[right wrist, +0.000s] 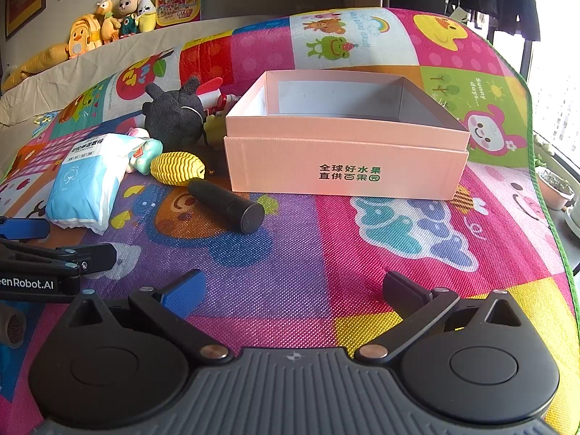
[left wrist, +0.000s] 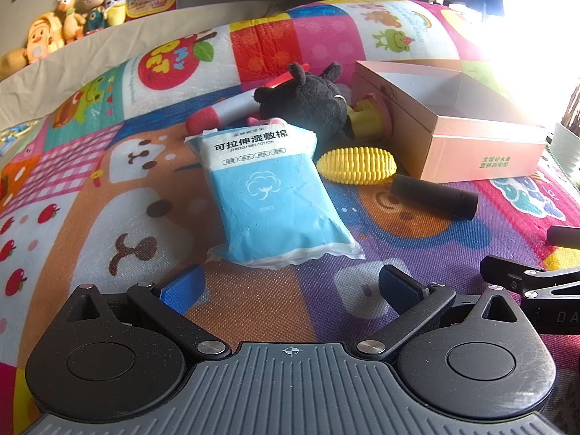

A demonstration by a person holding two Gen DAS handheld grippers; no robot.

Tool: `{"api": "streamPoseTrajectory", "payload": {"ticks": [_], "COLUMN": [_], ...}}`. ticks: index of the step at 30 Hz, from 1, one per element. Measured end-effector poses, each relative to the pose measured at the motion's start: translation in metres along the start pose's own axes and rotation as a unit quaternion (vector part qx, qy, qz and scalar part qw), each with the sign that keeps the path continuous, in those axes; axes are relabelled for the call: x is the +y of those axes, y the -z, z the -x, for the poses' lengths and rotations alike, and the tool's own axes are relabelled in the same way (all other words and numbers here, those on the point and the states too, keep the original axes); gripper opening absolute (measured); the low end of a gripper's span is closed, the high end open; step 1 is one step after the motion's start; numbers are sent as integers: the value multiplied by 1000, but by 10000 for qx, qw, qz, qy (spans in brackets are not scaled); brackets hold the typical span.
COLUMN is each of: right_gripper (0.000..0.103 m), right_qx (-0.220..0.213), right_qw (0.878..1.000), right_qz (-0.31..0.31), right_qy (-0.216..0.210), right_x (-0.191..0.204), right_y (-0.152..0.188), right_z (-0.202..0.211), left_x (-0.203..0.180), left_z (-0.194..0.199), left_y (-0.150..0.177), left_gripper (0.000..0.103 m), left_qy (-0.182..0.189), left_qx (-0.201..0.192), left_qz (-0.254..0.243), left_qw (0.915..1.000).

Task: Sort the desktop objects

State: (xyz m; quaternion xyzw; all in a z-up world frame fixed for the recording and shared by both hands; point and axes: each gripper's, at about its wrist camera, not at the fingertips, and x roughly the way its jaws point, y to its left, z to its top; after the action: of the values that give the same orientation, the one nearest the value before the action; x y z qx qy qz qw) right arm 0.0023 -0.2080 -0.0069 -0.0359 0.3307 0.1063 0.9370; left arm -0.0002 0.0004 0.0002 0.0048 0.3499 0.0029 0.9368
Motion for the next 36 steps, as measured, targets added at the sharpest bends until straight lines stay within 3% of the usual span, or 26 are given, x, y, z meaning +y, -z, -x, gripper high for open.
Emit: {"api": "streamPoseTrajectory", "payload": {"ticks": [36], "right_gripper": [103], "right_qx": [25], "right_qw": [10000], "right_qz": [6], "right_qy": [4], "right_x": [1], "right_y": [-3], "right_z": [-4], "left_x": [1], "left_z": [0], "left_y": [0], "left_gripper": [103], "left_qy": [1], "left_qx": [14], "left_qz": [8], "left_qw": [10000]}}
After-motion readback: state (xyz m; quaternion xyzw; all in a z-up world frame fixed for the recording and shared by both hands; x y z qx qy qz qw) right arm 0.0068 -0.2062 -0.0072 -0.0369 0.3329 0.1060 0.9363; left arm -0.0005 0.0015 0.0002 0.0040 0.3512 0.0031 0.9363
